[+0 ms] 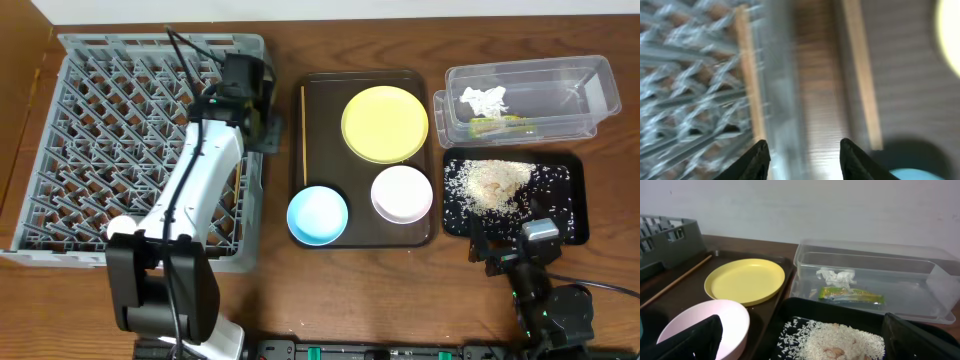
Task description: Sort waste into correct bins and load items into the dishwasher
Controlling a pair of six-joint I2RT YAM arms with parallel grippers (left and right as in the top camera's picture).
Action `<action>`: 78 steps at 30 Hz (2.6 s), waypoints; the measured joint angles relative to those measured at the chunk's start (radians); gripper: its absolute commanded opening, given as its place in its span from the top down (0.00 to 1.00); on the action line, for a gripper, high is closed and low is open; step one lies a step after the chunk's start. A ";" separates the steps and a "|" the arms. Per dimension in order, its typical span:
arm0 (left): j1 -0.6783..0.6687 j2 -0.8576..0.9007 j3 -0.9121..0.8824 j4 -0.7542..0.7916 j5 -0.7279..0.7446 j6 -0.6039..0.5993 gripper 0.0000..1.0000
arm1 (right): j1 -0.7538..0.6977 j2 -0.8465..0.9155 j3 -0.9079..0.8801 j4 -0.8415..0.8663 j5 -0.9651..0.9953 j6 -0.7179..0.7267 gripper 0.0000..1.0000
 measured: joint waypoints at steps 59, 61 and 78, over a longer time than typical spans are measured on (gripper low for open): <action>-0.011 0.021 0.018 -0.142 -0.278 -0.048 0.44 | 0.000 0.000 0.000 0.000 0.000 0.000 0.01; -0.040 -0.004 0.030 -0.168 -0.204 -0.047 0.44 | 0.000 0.000 0.000 0.000 0.000 0.000 0.01; -0.330 0.078 -0.005 0.020 0.440 -0.278 0.45 | 0.000 0.000 0.000 0.000 0.000 0.000 0.01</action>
